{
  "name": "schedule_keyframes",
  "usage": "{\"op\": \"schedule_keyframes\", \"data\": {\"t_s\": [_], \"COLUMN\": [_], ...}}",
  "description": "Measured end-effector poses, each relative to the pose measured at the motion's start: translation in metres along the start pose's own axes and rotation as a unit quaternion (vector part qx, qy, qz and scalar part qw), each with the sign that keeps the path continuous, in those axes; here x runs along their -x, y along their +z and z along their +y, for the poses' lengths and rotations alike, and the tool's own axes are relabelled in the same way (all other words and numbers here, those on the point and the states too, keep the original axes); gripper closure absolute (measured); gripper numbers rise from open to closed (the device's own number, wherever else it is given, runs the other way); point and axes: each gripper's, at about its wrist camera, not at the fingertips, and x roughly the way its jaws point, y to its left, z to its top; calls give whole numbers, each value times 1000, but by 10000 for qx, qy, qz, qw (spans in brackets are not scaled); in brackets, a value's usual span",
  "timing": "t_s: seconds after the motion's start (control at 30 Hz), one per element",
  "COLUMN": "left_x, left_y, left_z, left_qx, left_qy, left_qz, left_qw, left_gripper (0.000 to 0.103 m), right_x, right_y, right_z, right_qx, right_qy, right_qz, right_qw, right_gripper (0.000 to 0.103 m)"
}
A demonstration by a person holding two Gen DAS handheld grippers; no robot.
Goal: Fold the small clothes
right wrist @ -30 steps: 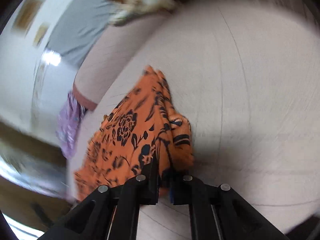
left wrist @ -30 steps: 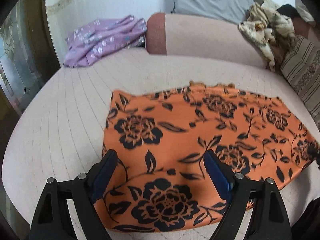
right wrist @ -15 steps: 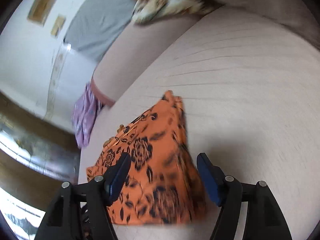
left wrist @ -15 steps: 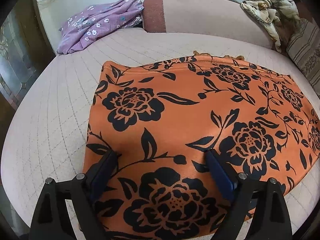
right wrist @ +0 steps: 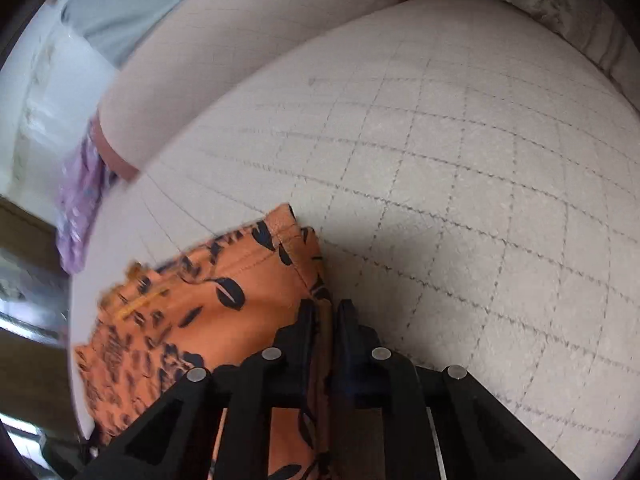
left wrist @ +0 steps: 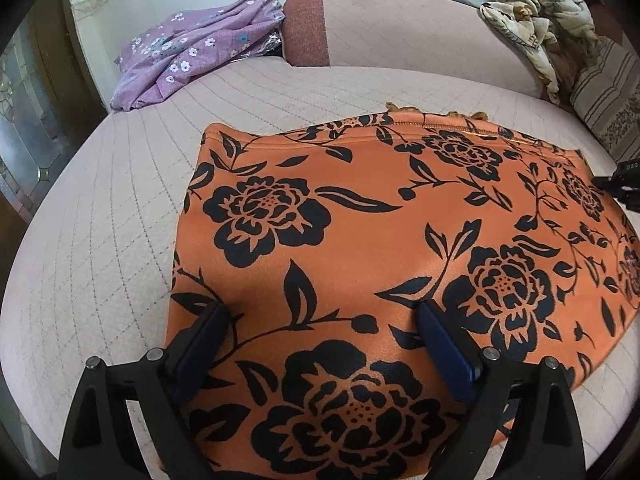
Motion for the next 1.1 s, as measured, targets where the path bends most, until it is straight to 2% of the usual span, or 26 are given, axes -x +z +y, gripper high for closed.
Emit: {"op": "schedule_keyframes", "data": {"t_s": [0.07, 0.13, 0.2, 0.23, 0.27, 0.3, 0.33, 0.37, 0.4, 0.43, 0.47, 0.53, 0.57, 0.6, 0.63, 0.67, 0.73, 0.83, 0.9, 0.93, 0.97, 1.03, 1.1], "left_x": [13, 37, 64, 71, 73, 70, 58, 33, 20, 25, 31, 42, 50, 55, 60, 59, 50, 10, -19, -38, -55, -75, -80], "left_y": [3, 2, -6, -12, -20, -26, -35, -47, -55, -60, -57, -53, -49, -47, -42, -34, -13, 27, 49, 61, 70, 83, 97], "left_z": [11, 26, 47, 56, 67, 74, 82, 90, 94, 101, 101, 101, 101, 102, 107, 112, 121, 126, 125, 124, 125, 126, 133], "left_qx": [161, 432, 751, 884, 1071, 1169, 1298, 1440, 1525, 1632, 1567, 1469, 1374, 1349, 1371, 1419, 1441, 1413, 1264, 1227, 1235, 1205, 1359], "left_qy": [-40, -124, -299, -342, -447, -541, -656, -697, -689, -853, -843, -945, -899, -868, -844, -917, -947, -1010, -1060, -1038, -996, -1006, -862], "left_qz": [-59, -341, -631, -678, -633, -522, -219, 381, 714, 419, 462, 419, 307, 210, 69, -9, -71, 175, 401, 568, 690, 694, 676], "left_qw": [9998, 9984, 9947, 9932, 9912, 9903, 9891, 9864, 9833, 9820, 9830, 9837, 9860, 9868, 9869, 9856, 9850, 9846, 9855, 9854, 9849, 9852, 9847], "left_gripper": [9, 9, 9, 9, 9, 10, 22, 56, 58, 62, 71, 73, 73, 72, 61, 44, 40, 42, 53, 64, 69, 69, 70], "right_x": [24, 53, 75, 83, 89, 93, 93, 89, 80, 65, 46, 15, 19, 23, 23, 22, 20, 17, 18, 18, 20, 24, 23], "right_y": [-5, -12, -25, -38, -54, -66, -79, -88, -100, -110, -119, -130, -133, -135, -136, -138, -140, -141, -137, -138, -138, -134, -133], "right_z": [16, 33, 54, 68, 83, 94, 104, 110, 117, 117, 110, 93, 89, 89, 89, 90, 92, 92, 90, 89, 87, 85, 84], "right_qx": [252, 381, 547, 697, 879, 1014, 1127, 1198, 1264, 1275, 1167, 748, 722, 724, 711, 722, 770, 763, 751, 757, 764, 766, 765], "right_qy": [-238, -274, 190, 513, 784, 956, 1110, 1227, 1315, 1237, 1009, 639, 808, 845, 823, 820, 817, 835, 883, 906, 925, 941, 939], "right_qz": [-283, -646, -714, -615, -528, -488, -413, -308, -171, -39, 193, 684, 399, 344, 384, 388, 403, 403, 396, 397, 407, 443, 475], "right_qw": [9990, 9968, 9958, 9943, 9916, 9890, 9865, 9847, 9831, 9841, 9878, 9928, 9933, 9932, 9933, 9933, 9929, 9928, 9925, 9922, 9919, 9916, 9915], "right_gripper": [84, 81, 65, 40, 26, 26, 26, 26, 26, 26, 25, 26, 26, 26, 26, 26, 26, 26, 26, 26, 26, 26, 26]}}
